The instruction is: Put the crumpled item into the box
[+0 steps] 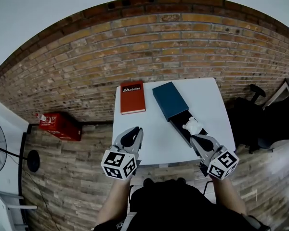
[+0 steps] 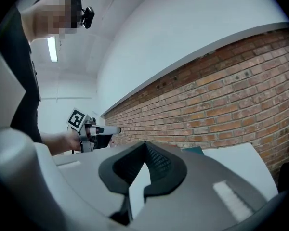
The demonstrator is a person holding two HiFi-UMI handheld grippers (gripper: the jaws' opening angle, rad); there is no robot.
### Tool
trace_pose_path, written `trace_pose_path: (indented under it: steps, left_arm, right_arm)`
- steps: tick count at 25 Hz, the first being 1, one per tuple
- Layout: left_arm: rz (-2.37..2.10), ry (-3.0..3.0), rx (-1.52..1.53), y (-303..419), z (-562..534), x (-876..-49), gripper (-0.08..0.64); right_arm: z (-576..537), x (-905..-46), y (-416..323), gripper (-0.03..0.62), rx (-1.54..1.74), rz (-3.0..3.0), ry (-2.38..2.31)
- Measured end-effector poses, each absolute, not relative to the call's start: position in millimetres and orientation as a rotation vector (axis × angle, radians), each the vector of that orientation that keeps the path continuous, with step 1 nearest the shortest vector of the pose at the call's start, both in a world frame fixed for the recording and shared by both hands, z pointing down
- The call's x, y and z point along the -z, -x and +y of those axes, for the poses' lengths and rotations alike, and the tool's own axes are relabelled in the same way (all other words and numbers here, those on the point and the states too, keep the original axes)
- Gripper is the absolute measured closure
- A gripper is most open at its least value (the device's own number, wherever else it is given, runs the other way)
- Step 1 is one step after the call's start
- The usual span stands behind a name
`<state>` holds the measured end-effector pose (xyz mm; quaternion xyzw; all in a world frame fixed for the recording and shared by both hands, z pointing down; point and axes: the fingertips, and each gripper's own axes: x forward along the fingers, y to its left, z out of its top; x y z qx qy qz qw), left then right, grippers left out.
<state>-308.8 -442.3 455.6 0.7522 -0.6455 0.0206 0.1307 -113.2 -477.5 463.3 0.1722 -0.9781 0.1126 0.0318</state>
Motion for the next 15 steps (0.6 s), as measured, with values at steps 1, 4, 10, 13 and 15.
trace_pose_path:
  steps: [1,4,10,13,15]
  left_arm:
    - [-1.876,-2.186,-0.054,309.7,-442.9,-455.1,0.517]
    - [-1.875,-2.19,-0.043,311.9,-445.6,-453.9,0.523]
    - [-1.855,-2.199,-0.038,311.6,-447.6,-455.6,0.532]
    - [-1.847,-2.202,-0.035,307.4,-448.3,-459.0,0.535]
    - [-1.84,-2.206,-0.032,306.3,-448.0,-459.6,0.536]
  right_arm:
    - [-477.9,-461.4,112.7,0.594,-0.333,-3.01,-0.544]
    - [-480.6,-457.4,110.4,0.594,-0.31,-2.994,-0.593]
    - [-479.4,-456.2,106.0,0.594,-0.309,-2.98,-0.636]
    - [-478.7,-458.1,102.5,0.594,-0.32,-2.98,-0.64]
    - [-477.3,-458.6,102.3,0.594,-0.329,-2.98,-0.64]
